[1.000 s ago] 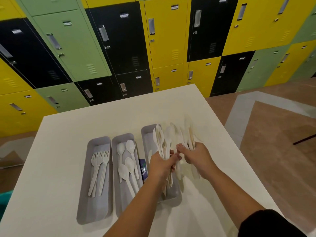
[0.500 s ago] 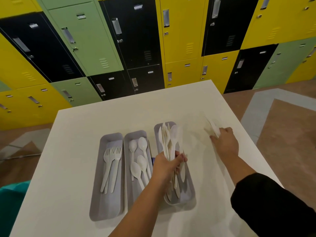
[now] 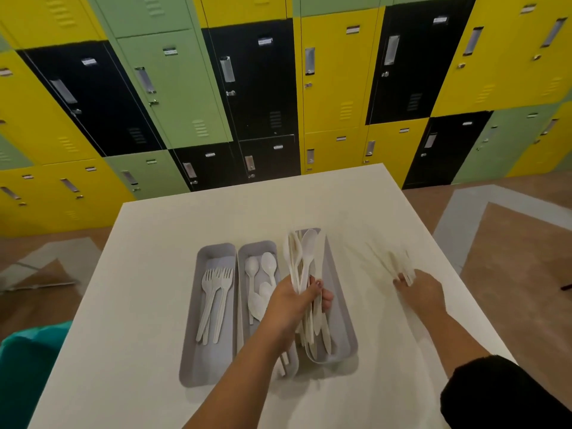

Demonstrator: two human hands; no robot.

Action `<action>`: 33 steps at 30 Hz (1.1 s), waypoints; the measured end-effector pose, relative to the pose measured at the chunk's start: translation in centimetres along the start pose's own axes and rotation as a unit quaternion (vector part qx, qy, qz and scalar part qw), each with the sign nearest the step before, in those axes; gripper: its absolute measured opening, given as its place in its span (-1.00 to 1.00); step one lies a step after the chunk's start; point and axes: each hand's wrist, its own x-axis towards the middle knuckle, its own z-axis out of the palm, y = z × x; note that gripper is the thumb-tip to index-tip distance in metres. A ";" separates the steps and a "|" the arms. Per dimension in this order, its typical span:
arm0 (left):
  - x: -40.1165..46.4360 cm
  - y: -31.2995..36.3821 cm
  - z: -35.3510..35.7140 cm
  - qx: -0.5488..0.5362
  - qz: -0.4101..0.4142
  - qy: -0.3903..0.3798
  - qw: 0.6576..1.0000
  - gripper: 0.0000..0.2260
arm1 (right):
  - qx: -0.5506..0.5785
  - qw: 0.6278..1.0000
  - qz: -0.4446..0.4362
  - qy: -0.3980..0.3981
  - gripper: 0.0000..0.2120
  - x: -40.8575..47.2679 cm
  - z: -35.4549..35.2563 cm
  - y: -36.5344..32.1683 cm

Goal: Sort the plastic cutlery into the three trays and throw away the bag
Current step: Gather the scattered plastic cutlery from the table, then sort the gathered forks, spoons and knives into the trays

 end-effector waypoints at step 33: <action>-11.9 0.2 -12.0 0.103 -0.027 -0.086 0.991 -0.73 | 0.086 0.927 -0.247 -0.269 -0.78 -22.8 -0.2 -13.0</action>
